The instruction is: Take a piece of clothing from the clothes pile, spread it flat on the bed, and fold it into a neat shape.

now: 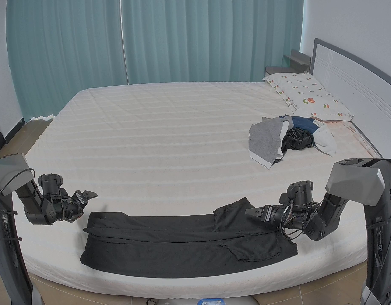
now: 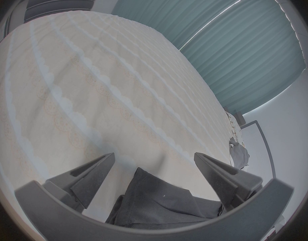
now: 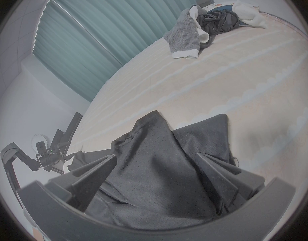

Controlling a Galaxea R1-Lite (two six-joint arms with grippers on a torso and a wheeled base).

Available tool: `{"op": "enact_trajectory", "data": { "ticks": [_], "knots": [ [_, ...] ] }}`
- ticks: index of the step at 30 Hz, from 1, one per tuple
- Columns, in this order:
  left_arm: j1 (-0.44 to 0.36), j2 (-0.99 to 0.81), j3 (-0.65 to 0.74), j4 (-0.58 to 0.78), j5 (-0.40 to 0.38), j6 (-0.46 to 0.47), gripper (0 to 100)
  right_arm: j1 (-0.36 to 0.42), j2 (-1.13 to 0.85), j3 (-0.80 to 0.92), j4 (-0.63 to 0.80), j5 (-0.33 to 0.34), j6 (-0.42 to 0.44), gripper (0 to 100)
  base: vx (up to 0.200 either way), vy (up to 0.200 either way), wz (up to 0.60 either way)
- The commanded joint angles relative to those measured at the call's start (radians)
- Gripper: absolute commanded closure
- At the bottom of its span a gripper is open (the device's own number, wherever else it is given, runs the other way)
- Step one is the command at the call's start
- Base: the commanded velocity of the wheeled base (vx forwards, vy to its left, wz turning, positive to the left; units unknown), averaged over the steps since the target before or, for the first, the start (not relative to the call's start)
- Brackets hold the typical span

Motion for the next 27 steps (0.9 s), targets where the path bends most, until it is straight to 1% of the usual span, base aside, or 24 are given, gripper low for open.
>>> {"op": "enact_trajectory", "data": {
  "ticks": [1,3,13,18,21,24,27],
  "knots": [
    [0.001,0.002,0.001,-0.002,0.000,0.002,0,0.003,0.022,-0.019,0.007,0.002,-0.001,100,0.000,0.000,0.00],
    [0.001,0.002,0.001,-0.002,0.000,0.002,0,0.003,0.020,-0.017,0.039,0.001,-0.004,100,0.000,0.000,0.00],
    [0.001,0.002,0.001,-0.002,0.000,0.005,0,-0.014,-0.015,0.030,0.037,-0.007,-0.021,100,0.000,0.000,0.00],
    [0.001,0.002,0.001,0.000,0.000,0.005,0,-0.017,-0.078,0.102,0.026,0.001,-0.021,100,0.000,0.000,0.00],
    [0.001,0.002,0.001,0.000,0.000,0.005,0,-0.032,-0.096,0.133,0.020,0.002,-0.023,100,0.000,0.000,0.00],
    [0.001,0.002,0.001,0.000,0.000,0.005,0,-0.041,-0.099,0.165,0.020,0.004,-0.040,100,0.000,0.000,0.00],
    [0.001,0.002,0.001,0.000,0.002,0.005,0,-0.048,-0.098,0.190,0.020,0.010,-0.077,100,0.000,0.000,0.00]
  ]
}}
